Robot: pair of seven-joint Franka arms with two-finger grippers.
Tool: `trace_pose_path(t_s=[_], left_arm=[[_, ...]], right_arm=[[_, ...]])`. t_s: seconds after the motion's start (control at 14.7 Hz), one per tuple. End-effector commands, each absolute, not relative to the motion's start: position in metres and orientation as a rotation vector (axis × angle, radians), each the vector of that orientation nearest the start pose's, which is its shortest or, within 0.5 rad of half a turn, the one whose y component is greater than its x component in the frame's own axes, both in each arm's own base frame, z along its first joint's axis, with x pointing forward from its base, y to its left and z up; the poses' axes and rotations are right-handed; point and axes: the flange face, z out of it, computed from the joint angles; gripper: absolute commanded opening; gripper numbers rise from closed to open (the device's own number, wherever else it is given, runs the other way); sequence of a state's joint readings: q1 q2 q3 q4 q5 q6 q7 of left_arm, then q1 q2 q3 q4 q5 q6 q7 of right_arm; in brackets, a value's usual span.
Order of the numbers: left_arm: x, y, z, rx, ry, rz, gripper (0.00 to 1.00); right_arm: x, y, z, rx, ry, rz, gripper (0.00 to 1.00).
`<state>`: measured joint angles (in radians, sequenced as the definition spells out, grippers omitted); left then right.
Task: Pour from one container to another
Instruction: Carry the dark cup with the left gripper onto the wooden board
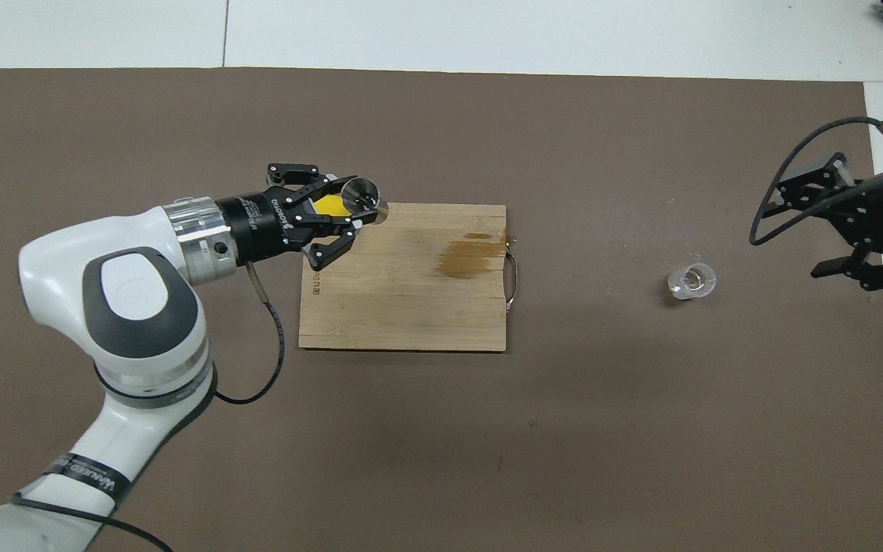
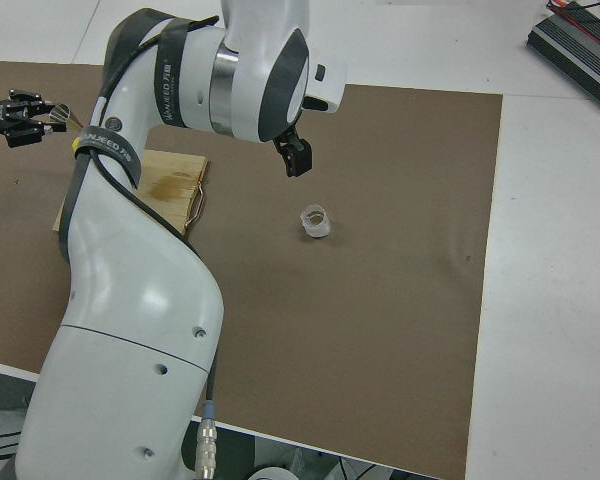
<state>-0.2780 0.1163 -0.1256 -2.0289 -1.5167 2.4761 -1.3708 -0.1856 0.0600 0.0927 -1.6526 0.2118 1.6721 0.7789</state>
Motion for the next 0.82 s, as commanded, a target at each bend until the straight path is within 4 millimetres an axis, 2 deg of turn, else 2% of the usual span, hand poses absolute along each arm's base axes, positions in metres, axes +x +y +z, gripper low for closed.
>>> trace_pose_path(t_s=[0.0,0.14,0.27,0.34,0.41,0.54,0.61,0.75], left_arm=[[0.535,-0.269,0.414,0.939,1.918,-0.788,0.00],[0.521,-0.292,0.409,0.915,1.947,-0.741,0.00],[0.511,-0.316,0.401,0.880,1.966,-0.755,0.00],[0.506,-0.332,0.390,0.882,1.977,-0.764,0.00],[0.505,-0.344,0.379,0.882,1.986,-0.759,0.00],[0.504,-0.363,0.369,0.874,1.986,-0.753,0.00],[0.505,-0.366,0.365,0.881,1.985,-0.752,0.00],[0.509,-0.370,0.361,0.892,1.980,-0.746,0.00]], right_arm=[[0.583,-0.062,0.527,-2.499,1.438,0.273,0.96],[0.592,-0.085,0.491,-2.361,1.559,0.391,0.96],[0.597,-0.094,0.465,-2.318,1.623,0.443,0.98],[0.601,-0.096,0.451,-2.285,1.664,0.466,0.98],[0.603,-0.103,0.435,-2.224,1.722,0.475,0.98],[0.603,-0.107,0.414,-2.162,1.778,0.470,1.00],[0.604,-0.114,0.400,-2.134,1.803,0.497,1.00],[0.605,-0.127,0.385,-2.107,1.830,0.513,1.00]])
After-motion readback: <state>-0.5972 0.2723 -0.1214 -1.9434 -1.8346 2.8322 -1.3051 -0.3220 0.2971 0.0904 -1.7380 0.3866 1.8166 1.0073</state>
